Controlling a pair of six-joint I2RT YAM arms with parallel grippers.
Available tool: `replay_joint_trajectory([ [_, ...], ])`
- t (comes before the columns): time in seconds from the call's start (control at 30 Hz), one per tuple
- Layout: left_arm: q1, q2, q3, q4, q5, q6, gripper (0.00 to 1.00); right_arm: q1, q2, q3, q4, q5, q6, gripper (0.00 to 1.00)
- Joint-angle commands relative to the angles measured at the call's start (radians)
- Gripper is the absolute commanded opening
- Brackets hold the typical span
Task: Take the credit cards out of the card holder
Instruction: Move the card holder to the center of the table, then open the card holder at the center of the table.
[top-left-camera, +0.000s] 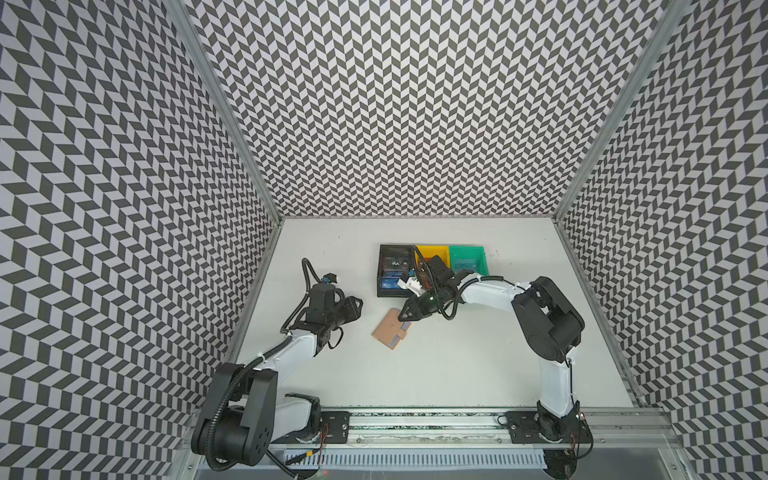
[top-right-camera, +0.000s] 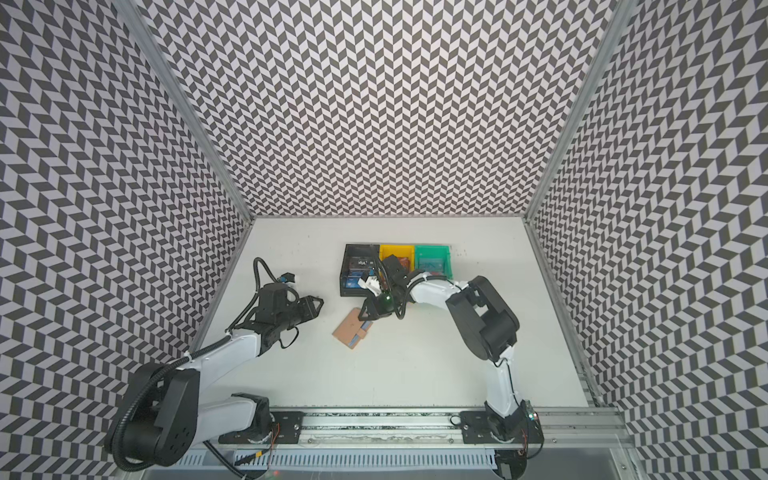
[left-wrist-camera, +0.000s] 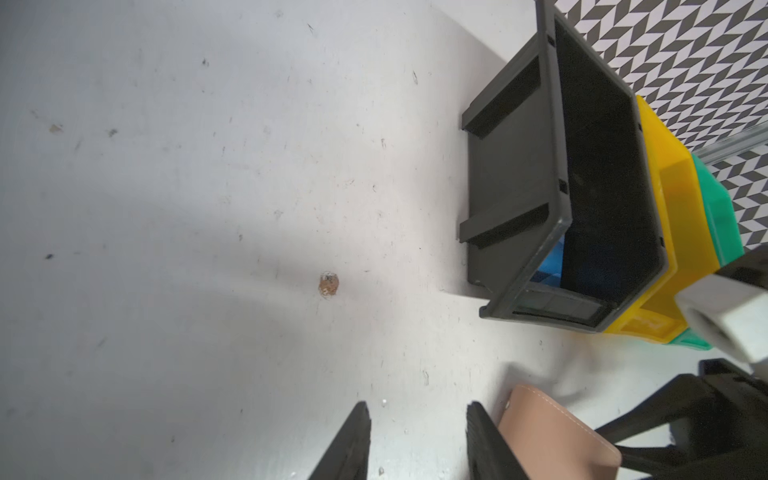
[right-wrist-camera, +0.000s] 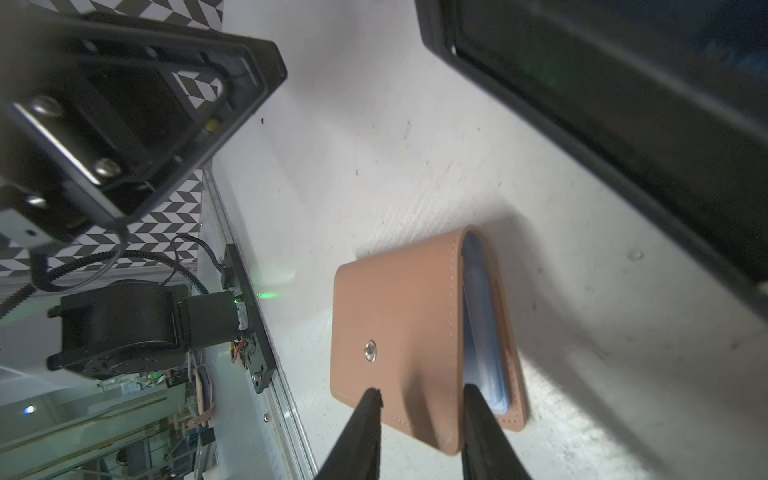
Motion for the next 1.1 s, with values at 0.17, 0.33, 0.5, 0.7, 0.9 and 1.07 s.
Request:
replay_joint_trajectory([
  [0.17,-0.029,-0.012,-0.056,0.025,0.053,-0.024,0.39,0.001,-0.084,-0.084,0.100,-0.063,0.010,0.42],
  [0.33,-0.028,-0.032,-0.051,-0.002,0.045,-0.020,0.38,0.001,-0.077,-0.080,0.128,-0.105,0.016,0.42],
  [0.5,-0.029,-0.039,-0.043,-0.015,0.069,-0.026,0.38,0.001,-0.052,-0.050,0.141,-0.135,0.021,0.43],
  [0.7,-0.029,-0.028,-0.030,-0.028,0.130,-0.044,0.39,0.007,-0.023,-0.003,0.157,-0.166,0.036,0.43],
  [0.9,-0.026,-0.046,0.005,-0.100,0.159,-0.053,0.40,0.020,-0.003,0.034,0.186,-0.208,0.056,0.42],
  [1.07,-0.020,-0.092,0.043,-0.175,0.162,-0.057,0.42,0.042,0.041,0.083,0.196,-0.215,0.072,0.42],
])
